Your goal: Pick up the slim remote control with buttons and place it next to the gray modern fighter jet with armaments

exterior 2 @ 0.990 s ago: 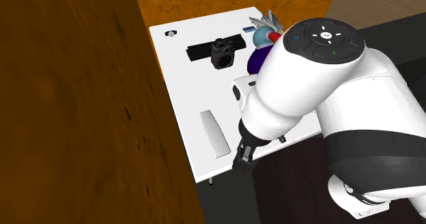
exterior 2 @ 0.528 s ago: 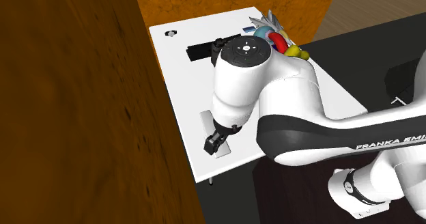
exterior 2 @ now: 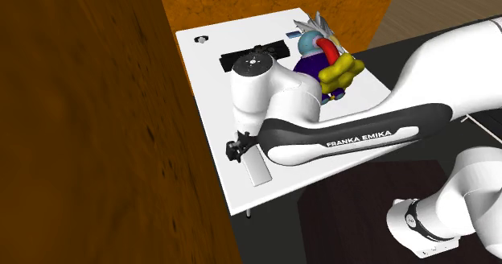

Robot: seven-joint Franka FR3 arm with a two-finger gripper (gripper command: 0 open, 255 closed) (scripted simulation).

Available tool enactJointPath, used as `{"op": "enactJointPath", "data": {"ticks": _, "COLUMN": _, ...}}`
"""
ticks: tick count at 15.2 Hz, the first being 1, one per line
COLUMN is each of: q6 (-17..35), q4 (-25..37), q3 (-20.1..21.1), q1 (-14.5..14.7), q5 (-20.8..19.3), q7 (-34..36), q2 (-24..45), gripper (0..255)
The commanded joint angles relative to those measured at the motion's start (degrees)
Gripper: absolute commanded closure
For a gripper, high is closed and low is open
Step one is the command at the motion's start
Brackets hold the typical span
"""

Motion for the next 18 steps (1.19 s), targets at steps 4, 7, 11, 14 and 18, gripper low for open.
{"op": "enactJointPath", "data": {"ticks": 4, "q6": 2.9, "q4": 1.5, "q3": -1.8, "q1": -1.7, "q5": 1.7, "q7": 4.5, "q2": 5.4, "gripper": 0}}
{"op": "enactJointPath", "data": {"ticks": 7, "q6": 4.9, "q4": 0.5, "q3": -1.8, "q1": -1.7, "q5": 1.7, "q7": 4.5, "q2": 6.5, "gripper": 0}}
{"op": "enactJointPath", "data": {"ticks": 11, "q6": 7.4, "q4": -0.5, "q3": -1.8, "q1": -1.7, "q5": 1.8, "q7": 4.4, "q2": 8.0, "gripper": 0}}
{"op": "enactJointPath", "data": {"ticks": 14, "q6": 7.4, "q4": -0.5, "q3": -1.8, "q1": -1.7, "q5": 1.8, "q7": 4.4, "q2": 8.0, "gripper": 0}}
{"op": "enactJointPath", "data": {"ticks": 18, "q6": 7.4, "q4": -0.5, "q3": -1.8, "q1": -1.7, "q5": 1.8, "q7": 4.4, "q2": 8.0, "gripper": 0}}
